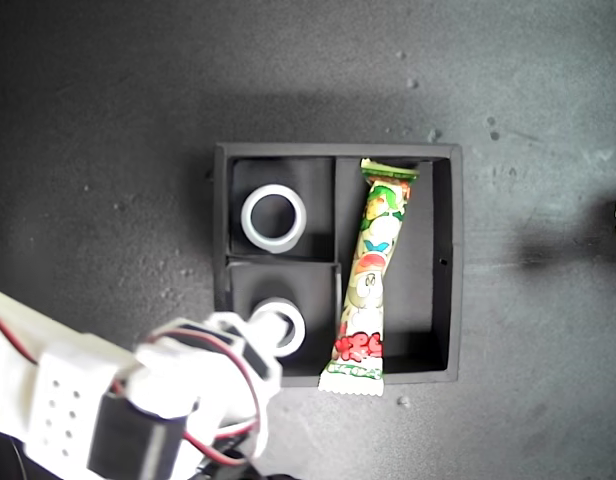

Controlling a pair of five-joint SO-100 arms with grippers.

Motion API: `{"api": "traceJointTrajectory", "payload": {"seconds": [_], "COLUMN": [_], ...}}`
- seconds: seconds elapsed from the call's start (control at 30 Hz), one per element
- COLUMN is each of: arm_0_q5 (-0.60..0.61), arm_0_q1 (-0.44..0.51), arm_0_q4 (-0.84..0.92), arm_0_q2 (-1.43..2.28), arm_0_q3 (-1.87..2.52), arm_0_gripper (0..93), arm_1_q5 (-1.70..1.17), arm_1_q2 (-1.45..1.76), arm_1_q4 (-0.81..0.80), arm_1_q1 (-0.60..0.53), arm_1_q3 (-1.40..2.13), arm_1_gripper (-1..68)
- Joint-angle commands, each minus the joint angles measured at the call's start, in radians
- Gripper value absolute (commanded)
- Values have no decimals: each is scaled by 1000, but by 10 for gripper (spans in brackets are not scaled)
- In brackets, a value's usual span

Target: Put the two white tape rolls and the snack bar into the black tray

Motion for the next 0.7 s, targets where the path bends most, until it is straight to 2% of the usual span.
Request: {"api": "traceJointTrajectory", "payload": {"seconds": [0.0, 0.1, 0.27, 0.53, 0.67], "arm_0_q5": [-67, -58, -31, -130, -146], "arm_0_q1": [-94, -179, -267, -252, -247], "arm_0_q4": [15, -66, -341, -457, -426], "arm_0_q2": [488, 848, 1390, 1715, 1962], "arm_0_q3": [440, 810, 1417, 1885, 2049], "arm_0_gripper": [33, 1, 1, 1, 1], "arm_1_q5": [-15, -15, -15, -15, -15], "arm_1_q2": [8, 8, 8, 8, 8], "arm_1_q4": [5, 5, 5, 5, 5], "arm_1_q1": [2, 2, 2, -12, -15], "arm_1_q3": [12, 12, 12, 12, 12], "arm_1_gripper": [26, 26, 26, 26, 26]}}
